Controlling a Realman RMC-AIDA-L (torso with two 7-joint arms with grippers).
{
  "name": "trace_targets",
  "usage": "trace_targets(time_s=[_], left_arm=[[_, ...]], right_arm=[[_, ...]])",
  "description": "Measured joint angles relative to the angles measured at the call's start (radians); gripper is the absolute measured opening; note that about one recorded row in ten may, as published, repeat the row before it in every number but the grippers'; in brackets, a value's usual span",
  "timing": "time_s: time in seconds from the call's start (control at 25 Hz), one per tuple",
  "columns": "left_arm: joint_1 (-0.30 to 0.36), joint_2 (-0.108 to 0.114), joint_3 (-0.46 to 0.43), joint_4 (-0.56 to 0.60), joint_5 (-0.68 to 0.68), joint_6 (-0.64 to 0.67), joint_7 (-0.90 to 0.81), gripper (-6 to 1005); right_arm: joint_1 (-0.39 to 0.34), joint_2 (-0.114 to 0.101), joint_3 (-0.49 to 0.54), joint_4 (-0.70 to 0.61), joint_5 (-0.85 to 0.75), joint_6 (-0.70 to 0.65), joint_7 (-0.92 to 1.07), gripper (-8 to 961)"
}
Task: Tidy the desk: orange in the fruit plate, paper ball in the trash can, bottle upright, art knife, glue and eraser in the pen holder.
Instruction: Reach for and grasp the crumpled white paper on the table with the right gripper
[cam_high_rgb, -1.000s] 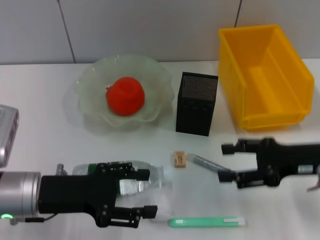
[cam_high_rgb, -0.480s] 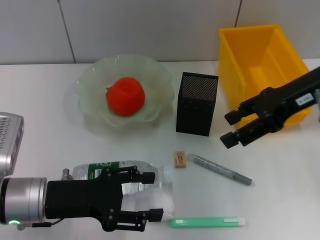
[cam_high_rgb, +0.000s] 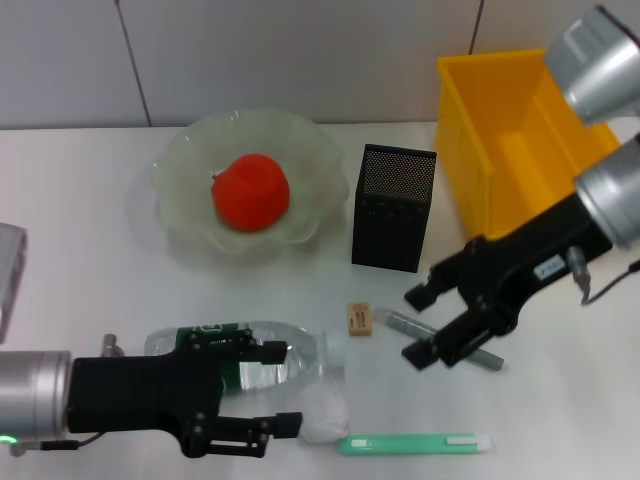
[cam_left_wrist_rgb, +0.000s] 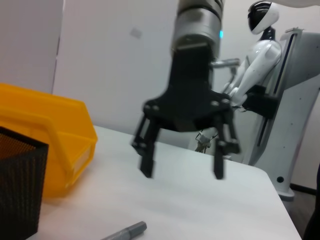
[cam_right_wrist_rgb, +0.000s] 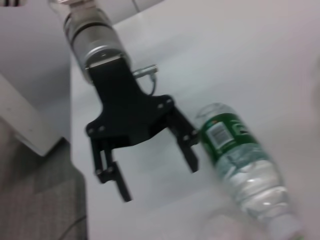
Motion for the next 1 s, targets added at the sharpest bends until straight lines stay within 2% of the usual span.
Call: trace_targets(time_s=[0.16, 0.2, 0.4, 0.68, 1.0], left_arm=[[0.001, 0.006, 0.000, 0.003, 0.000, 0.005, -0.002, 810], [0.003, 0.018, 0.000, 0.005, 0.004, 0.010, 0.000, 810], [0.011, 0.029, 0.000, 0.007, 0.017, 0.001, 0.023, 810], [0.012, 0.031, 0.000, 0.007, 0.018, -0.004, 0.031, 810], [0.012, 0.033, 0.000, 0.007, 0.018, -0.007, 0.032, 811]], right_arm=[[-0.007, 0.011, -0.016, 0.049, 0.011, 0.002, -0.005, 790], [-0.007, 0.013, -0.027, 0.059, 0.011, 0.010, -0.007, 789], [-0.007, 0.027, -0.067, 0.102, 0.021, 0.066, -0.082, 788], [0.004, 0.029, -0.081, 0.229, 0.080, 0.139, -0.282, 787], [0.002, 0.033, -0.106, 0.300, 0.110, 0.201, -0.388, 785]])
